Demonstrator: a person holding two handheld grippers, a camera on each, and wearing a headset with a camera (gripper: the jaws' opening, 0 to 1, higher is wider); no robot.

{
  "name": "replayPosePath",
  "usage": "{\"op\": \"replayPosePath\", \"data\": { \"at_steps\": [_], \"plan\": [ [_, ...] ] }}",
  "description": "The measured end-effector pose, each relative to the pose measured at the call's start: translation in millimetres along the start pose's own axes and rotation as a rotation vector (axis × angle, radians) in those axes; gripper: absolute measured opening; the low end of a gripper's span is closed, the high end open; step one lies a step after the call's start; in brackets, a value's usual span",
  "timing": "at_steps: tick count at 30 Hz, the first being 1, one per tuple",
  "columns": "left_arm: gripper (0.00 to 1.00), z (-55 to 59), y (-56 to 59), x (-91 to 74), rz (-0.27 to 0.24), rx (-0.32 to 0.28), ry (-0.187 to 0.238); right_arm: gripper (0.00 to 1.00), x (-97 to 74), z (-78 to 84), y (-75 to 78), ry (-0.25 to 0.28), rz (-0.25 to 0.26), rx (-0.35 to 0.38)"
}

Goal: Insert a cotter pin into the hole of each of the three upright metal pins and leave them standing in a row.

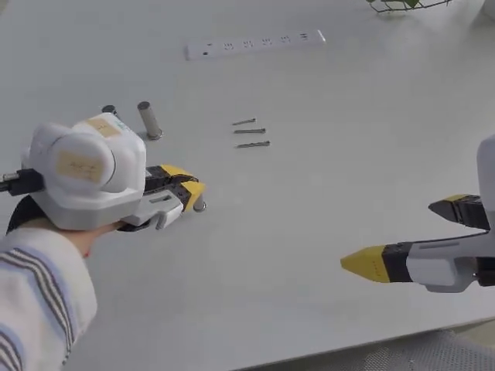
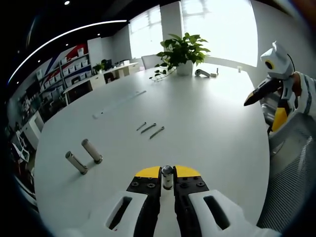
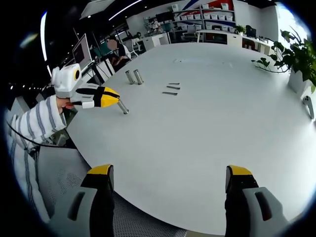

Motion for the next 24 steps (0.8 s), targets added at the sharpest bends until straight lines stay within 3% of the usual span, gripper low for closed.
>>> {"op": "replayPosePath", "data": {
  "at_steps": [24],
  "plan": [
    [0.05, 10.2, 5.2, 3.4, 0.014, -0.031, -0.009, 0.93, -0.6, 2.0, -3.8, -0.016, -0.012, -0.017]
  ]
}}
Point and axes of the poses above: the centre of the closed fingertips' face, and the gripper's own axes: x roughly forward along the fingers, y roughly to its right, z roughly out of its underside, the point moved 10 cm from there along -x, roughly backward along the fingers, and after that the axes turned 11 degrees about z, right-handed, at the moved point
